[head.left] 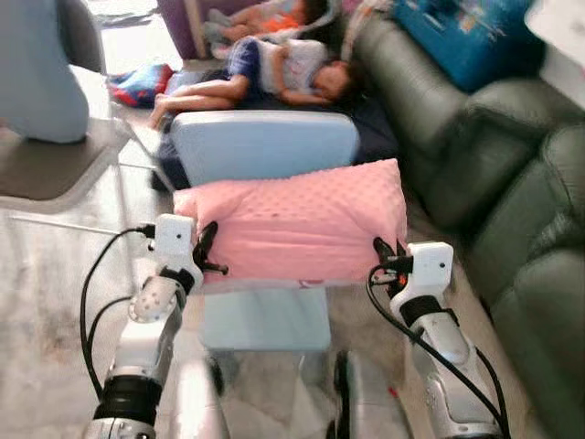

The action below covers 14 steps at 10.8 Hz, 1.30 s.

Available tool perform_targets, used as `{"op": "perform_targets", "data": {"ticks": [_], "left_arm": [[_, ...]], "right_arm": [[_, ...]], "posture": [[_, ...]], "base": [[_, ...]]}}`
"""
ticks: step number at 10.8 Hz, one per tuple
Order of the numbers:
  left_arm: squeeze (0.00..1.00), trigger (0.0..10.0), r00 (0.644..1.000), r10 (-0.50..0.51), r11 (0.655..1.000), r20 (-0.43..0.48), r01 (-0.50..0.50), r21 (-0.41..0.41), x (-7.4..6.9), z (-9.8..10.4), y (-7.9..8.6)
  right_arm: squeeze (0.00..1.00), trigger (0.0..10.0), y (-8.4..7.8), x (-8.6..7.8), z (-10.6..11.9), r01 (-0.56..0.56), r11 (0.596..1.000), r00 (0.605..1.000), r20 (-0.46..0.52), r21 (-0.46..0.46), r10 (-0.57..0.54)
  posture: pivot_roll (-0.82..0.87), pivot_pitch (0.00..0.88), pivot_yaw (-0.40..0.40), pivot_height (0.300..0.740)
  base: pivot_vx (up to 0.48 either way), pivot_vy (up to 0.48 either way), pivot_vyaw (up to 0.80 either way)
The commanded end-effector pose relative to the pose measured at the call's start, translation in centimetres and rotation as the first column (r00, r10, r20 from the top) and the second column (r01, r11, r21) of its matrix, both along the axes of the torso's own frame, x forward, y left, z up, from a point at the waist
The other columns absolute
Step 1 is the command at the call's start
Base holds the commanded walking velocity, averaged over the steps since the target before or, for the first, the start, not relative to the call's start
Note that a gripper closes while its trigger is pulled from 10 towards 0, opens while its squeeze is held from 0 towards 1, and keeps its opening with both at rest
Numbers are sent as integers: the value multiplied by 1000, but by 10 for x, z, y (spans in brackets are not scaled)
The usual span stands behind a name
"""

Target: Move the pillow to the sofa

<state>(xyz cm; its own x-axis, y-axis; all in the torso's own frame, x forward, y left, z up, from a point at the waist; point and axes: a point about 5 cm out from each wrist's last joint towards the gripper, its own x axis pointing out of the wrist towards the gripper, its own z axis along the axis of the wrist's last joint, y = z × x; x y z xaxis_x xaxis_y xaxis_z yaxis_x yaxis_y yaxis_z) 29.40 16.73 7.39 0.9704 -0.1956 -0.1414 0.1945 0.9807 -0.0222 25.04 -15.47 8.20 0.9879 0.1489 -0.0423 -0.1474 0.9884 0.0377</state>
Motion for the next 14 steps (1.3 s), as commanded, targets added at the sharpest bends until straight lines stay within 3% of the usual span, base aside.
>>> {"op": "perform_targets", "data": {"ticks": [1,3,13,14], "left_arm": [[0,10000,1000,23,999,15,-23,26,2,5,11],[0,10000,999,24,999,28,-25,25,3,8,9],[0,10000,1000,-1,1000,-9,1,16,-3,2,4],[0,10000,1000,-1,1000,-16,1,20,-4,1,3]], "right_arm": [[0,10000,-5,1,4,30,1000,999,18,4,-30],[0,10000,-4,1,4,28,1000,999,21,4,-28],[0,10000,-2,-6,-1,14,1000,1000,-19,19,-14],[0,10000,-3,-6,-2,15,1000,1000,-28,16,-15]], "posture": [[-56,0,2,720],[-58,0,2,740],[-64,15,-3,740],[-65,19,-3,740]], "base": [[0,0,0],[0,0,0],[0,0,0],[0,0,-800]]}}
